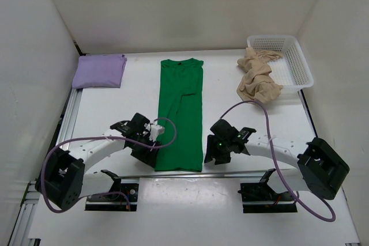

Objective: Fold and stack the t-shirts
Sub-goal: Rotate the tshirt 90 degrees, then grab the bottom of the folded rectangular tshirt with both arms

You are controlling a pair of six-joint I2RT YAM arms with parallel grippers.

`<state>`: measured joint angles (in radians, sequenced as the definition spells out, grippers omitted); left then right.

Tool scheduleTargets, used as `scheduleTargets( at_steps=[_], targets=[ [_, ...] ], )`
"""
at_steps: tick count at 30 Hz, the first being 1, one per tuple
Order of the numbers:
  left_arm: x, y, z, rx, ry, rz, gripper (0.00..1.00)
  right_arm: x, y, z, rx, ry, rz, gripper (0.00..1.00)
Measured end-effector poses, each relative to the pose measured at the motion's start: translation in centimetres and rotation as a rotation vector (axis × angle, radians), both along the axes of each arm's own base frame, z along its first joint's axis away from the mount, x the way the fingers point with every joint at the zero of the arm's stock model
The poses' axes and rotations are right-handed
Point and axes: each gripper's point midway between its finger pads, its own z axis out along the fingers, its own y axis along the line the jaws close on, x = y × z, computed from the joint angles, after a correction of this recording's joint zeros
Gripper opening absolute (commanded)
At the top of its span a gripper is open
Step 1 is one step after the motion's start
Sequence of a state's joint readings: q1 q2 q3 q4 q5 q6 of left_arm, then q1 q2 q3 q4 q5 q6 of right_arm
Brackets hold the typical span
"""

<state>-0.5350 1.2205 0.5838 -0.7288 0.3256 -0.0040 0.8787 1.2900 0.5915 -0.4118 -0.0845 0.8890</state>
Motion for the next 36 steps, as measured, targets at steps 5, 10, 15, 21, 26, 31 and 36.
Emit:
scheduleTargets(
  at_steps=[5, 10, 15, 21, 26, 31, 36],
  targets=[
    [-0.9, -0.9, -0.1, -0.050, 0.012, -0.032, 0.72, 0.1, 0.2, 0.0, 0.017, -0.006, -0.018, 0.57],
    [-0.5, -2.2, 0.1, -0.115, 0.000, -0.045, 0.76, -0.5, 0.7, 0.0, 0.029, -0.027, -0.015, 0.57],
    [-0.4, -3.3, 0.2, -0.173, 0.007, -0.059, 0.72, -1.2, 1.4, 0.1, 0.034, -0.033, -0.012, 0.57],
    [-0.4, -4.6, 0.0, -0.243, 0.027, -0.075, 0.63, -1.5, 2.3, 0.1, 0.050, -0.028, -0.011, 0.57],
    [-0.8, -5.0, -0.1, -0.278, 0.039, -0.086, 0.61, -1.7, 3.3, 0.1, 0.066, -0.023, 0.004, 0.57],
    [-1.2, -4.8, 0.0, -0.261, 0.068, -0.079, 0.64, -1.9, 4.2, 0.2, 0.072, -0.007, 0.013, 0.57],
    [-2.2, -3.7, -0.1, -0.175, 0.138, -0.064, 0.64, -2.1, 4.5, 0.2, 0.075, -0.003, 0.020, 0.57]
  ],
)
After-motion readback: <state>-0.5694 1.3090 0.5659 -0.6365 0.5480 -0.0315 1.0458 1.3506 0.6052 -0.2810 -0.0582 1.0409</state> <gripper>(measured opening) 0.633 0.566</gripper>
